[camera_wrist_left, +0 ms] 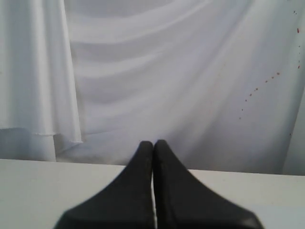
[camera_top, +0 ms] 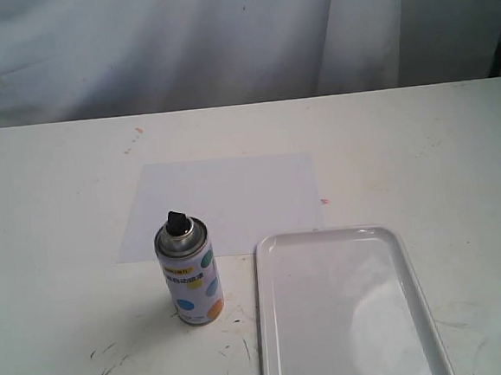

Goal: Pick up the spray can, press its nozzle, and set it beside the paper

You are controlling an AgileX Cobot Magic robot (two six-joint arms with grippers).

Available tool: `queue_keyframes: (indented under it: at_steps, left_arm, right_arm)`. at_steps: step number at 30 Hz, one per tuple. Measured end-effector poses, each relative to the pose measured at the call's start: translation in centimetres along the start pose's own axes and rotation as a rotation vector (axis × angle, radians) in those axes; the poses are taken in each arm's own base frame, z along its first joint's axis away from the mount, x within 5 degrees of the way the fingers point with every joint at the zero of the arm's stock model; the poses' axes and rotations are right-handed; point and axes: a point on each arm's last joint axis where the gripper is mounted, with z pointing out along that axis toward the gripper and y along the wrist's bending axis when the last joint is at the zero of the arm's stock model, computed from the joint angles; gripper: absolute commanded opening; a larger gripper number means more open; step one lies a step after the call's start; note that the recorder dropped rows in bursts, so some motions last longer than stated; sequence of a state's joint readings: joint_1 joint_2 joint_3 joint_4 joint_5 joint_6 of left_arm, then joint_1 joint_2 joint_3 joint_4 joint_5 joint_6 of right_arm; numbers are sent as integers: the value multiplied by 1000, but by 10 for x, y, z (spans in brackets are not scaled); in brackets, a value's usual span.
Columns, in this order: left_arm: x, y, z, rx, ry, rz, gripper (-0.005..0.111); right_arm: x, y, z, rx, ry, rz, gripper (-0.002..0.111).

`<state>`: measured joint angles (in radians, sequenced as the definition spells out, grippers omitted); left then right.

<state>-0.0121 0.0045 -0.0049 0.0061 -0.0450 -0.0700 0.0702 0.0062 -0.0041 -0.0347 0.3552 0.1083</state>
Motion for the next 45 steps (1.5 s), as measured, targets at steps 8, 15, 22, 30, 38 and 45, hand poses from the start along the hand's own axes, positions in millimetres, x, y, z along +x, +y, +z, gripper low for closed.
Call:
queue_keyframes:
  at_steps: [8,15,22,30,38,45]
  left_arm:
    - [-10,-1,-1,11,-107,-59,0]
    - [-48,-3,0,14,-137,-72,0]
    - [-101,-6,25,13,-125,-72,0]
    - [-136,-9,84,10,-49,-23,0]
    - [-114,-9,124,12,57,5,0]
    - [-68,-9,140,41,155,22,0]
  right_arm:
    - [0,0,0,0,0,0,0]
    - [0,0,0,0,0,0,0]
    - [0,0,0,0,0,0,0]
    - [0,0,0,0,0,0,0]
    - [0,0,0,0,0,0,0]
    - [0,0,0,0,0,0,0]
